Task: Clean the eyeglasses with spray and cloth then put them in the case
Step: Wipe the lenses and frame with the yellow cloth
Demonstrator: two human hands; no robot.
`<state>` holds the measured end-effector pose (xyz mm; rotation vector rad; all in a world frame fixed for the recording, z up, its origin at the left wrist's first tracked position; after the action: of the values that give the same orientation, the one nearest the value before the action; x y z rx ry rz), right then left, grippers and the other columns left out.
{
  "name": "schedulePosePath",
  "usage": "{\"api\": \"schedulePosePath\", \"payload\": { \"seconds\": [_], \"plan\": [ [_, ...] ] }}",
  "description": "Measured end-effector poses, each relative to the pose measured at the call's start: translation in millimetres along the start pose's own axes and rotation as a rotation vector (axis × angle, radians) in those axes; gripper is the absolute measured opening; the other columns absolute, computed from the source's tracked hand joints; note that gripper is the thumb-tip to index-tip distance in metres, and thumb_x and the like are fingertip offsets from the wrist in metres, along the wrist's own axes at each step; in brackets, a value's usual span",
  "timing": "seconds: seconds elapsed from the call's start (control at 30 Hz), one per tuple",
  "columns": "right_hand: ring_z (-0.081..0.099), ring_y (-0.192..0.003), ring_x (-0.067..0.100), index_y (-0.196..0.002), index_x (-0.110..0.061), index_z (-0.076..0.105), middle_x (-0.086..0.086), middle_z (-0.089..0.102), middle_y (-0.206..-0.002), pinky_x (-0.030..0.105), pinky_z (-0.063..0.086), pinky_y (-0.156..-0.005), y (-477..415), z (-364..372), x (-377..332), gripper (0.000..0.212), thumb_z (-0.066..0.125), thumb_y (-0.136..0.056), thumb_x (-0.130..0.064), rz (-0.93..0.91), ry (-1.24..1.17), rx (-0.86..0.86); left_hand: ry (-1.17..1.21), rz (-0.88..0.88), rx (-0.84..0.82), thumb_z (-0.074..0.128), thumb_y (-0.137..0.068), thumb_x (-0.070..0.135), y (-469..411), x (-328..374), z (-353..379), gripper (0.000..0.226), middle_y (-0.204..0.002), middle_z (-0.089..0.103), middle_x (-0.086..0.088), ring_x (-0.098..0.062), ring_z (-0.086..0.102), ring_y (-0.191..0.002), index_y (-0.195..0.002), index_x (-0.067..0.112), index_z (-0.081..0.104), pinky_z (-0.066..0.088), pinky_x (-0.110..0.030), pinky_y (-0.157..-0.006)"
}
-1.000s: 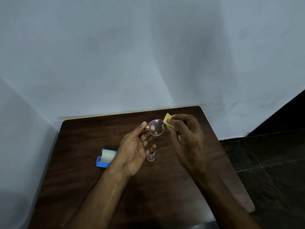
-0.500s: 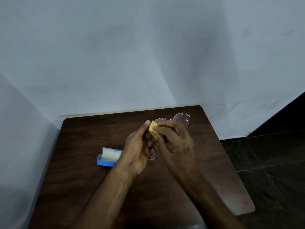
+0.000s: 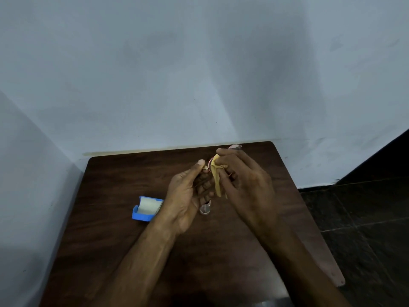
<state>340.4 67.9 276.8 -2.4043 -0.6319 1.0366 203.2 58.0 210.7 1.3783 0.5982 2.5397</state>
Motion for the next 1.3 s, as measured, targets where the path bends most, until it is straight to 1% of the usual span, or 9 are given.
{"api": "schedulePosePath", "payload": {
  "seconds": [0.13, 0.33, 0.5, 0.73, 0.97, 1.07, 1.13, 1.2, 1.3],
  "plan": [
    [0.070, -0.098, 0.007, -0.105, -0.020, 0.073, -0.012, 0.070, -0.119, 0.032, 0.062, -0.076, -12.1, -2.0, 4.7, 0.016, 0.077, -0.091, -0.014, 0.026, -0.152, -0.187, 0.004, -0.044, -0.049, 0.062, -0.104, 0.029, 3.4, -3.0, -3.4, 0.024, -0.086, 0.076, -0.008, -0.016, 0.073, -0.073, -0.093, 0.012, 0.074, 0.058, -0.029, -0.066],
    [0.072, -0.094, 0.006, -0.100, -0.021, 0.072, -0.013, 0.071, -0.122, 0.027, 0.062, -0.076, -23.2, -0.7, 9.3, 0.015, 0.079, -0.088, -0.016, 0.023, -0.192, -0.349, -0.051, -0.041, -0.089, 0.069, -0.089, 0.033, 2.5, -1.0, -8.6, 0.022, -0.090, 0.077, -0.010, -0.020, 0.072, -0.079, -0.094, 0.013, 0.075, 0.055, -0.030, -0.067],
    [0.065, -0.078, 0.009, -0.095, -0.018, 0.069, -0.009, 0.065, -0.104, 0.027, 0.057, -0.066, -21.8, 6.1, 5.4, 0.015, 0.080, -0.087, -0.011, 0.003, -0.132, -0.300, -0.046, 0.014, 0.021, 0.066, -0.101, 0.030, -2.4, 0.8, -15.5, 0.023, -0.091, 0.077, -0.012, -0.022, 0.073, -0.077, -0.090, 0.013, 0.076, 0.052, -0.034, -0.070],
    [0.063, -0.079, 0.011, -0.090, -0.021, 0.067, -0.012, 0.061, -0.096, 0.031, 0.056, -0.066, -14.4, 12.6, 2.1, 0.015, 0.081, -0.087, -0.016, 0.079, -0.108, -0.184, -0.017, 0.169, 0.183, 0.069, -0.101, 0.031, -4.1, -1.5, -19.9, 0.027, -0.086, 0.080, -0.009, -0.017, 0.075, -0.071, -0.083, 0.016, 0.080, 0.057, -0.030, -0.065],
    [0.063, -0.074, 0.013, -0.088, -0.018, 0.067, -0.011, 0.061, -0.090, 0.030, 0.055, -0.062, -18.7, 5.8, 2.0, 0.018, 0.083, -0.083, -0.010, 0.057, -0.128, -0.173, -0.095, 0.283, 0.139, 0.066, -0.103, 0.020, -3.3, 6.1, -27.2, 0.014, -0.092, 0.081, -0.009, -0.023, 0.079, -0.087, -0.104, 0.010, 0.076, 0.066, -0.035, -0.074],
    [0.063, -0.072, 0.014, -0.089, -0.017, 0.067, -0.010, 0.062, -0.087, 0.031, 0.055, -0.061, -23.6, -0.2, 2.3, 0.018, 0.083, -0.083, -0.009, 0.055, -0.151, -0.188, -0.379, 0.578, 0.166, 0.073, -0.098, 0.008, 6.8, 26.5, -27.8, 0.021, -0.104, 0.080, -0.003, -0.018, 0.079, -0.093, -0.119, 0.013, 0.069, 0.065, -0.036, -0.076],
    [0.063, -0.071, 0.015, -0.090, -0.017, 0.068, -0.009, 0.062, -0.086, 0.031, 0.056, -0.060, -27.5, -2.0, 2.4, 0.018, 0.083, -0.083, -0.010, 0.048, -0.169, -0.216, -0.737, 0.886, 0.145, 0.076, -0.097, 0.010, 17.0, 40.4, -22.2, 0.032, -0.121, 0.071, 0.001, -0.017, 0.075, -0.100, -0.127, 0.018, 0.069, 0.064, -0.035, -0.082],
    [0.063, -0.072, 0.016, -0.090, -0.019, 0.067, -0.008, 0.063, -0.084, 0.032, 0.056, -0.061, -32.5, -4.7, 2.7, 0.019, 0.083, -0.083, -0.011, 0.048, -0.177, -0.236, -1.018, 1.092, 0.044, 0.072, -0.099, 0.018, 25.4, 50.8, -13.1, 0.030, -0.133, 0.062, -0.002, -0.015, 0.069, -0.110, -0.129, 0.016, 0.072, 0.062, -0.032, -0.086],
    [0.064, -0.071, 0.017, -0.088, -0.022, 0.068, -0.005, 0.065, -0.079, 0.038, 0.057, -0.062, -38.7, -11.4, 4.5, 0.019, 0.084, -0.083, -0.013, 0.065, -0.206, -0.271, -1.244, 1.285, -0.081, 0.071, -0.100, 0.012, 31.9, 64.7, -5.5, 0.025, -0.126, 0.071, -0.007, -0.018, 0.068, -0.117, -0.124, 0.007, 0.076, 0.059, -0.039, -0.096]
  ]
}}
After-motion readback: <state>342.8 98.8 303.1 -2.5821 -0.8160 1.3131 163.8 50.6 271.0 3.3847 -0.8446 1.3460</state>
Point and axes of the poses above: each hand's wrist, its own y-axis away from the middle knuckle, its own z-axis out of the palm, x = y × z, the point moved 6 cm from there along -y, towards the middle knuckle
